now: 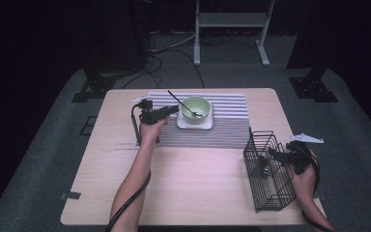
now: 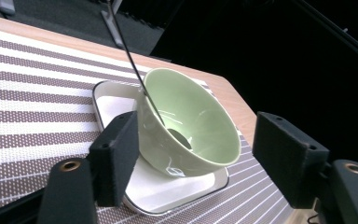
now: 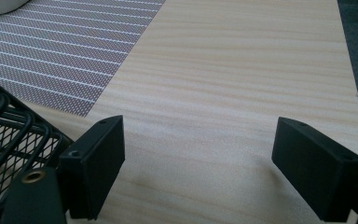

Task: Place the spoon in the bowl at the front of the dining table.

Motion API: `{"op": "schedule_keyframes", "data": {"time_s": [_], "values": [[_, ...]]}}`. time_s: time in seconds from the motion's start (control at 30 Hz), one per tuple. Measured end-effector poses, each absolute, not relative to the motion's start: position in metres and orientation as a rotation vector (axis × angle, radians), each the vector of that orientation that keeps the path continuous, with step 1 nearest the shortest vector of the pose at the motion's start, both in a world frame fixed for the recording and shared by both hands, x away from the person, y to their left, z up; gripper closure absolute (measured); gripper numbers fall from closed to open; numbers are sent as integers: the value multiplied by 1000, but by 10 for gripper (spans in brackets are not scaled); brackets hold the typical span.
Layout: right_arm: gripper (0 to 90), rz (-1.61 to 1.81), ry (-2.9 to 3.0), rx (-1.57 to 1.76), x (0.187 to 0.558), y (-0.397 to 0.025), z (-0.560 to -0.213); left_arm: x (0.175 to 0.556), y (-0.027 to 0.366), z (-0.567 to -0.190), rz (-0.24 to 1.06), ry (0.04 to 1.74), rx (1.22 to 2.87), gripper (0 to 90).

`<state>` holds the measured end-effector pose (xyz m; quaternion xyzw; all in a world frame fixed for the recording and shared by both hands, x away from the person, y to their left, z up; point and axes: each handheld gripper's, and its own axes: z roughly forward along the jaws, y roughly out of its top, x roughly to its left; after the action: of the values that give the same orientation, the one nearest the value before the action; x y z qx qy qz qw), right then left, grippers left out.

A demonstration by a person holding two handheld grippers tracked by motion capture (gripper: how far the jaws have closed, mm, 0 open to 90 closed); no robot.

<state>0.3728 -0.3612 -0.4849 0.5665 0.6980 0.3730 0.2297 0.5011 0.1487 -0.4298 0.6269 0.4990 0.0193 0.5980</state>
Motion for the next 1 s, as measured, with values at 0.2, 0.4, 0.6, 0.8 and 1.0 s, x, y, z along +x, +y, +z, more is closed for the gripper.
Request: {"op": "schedule_keyframes", "data": {"time_s": [0.2,0.4,0.6,0.8,1.0], "values": [[160,1030,1920,1559,373,-362,-485,492,148,-427,37,1143,1471,265],[161,1026,1921,1558,373,-361,-485,482,149,-424,50,1134,1495,222],[160,1024,1922,1558,373,-361,-485,473,148,-423,46,1121,1501,195],[160,1025,1921,1558,373,-361,-485,466,147,-425,35,1115,1517,169],[161,1025,1921,1559,373,-361,-485,458,146,-426,35,1114,1522,147]]}}
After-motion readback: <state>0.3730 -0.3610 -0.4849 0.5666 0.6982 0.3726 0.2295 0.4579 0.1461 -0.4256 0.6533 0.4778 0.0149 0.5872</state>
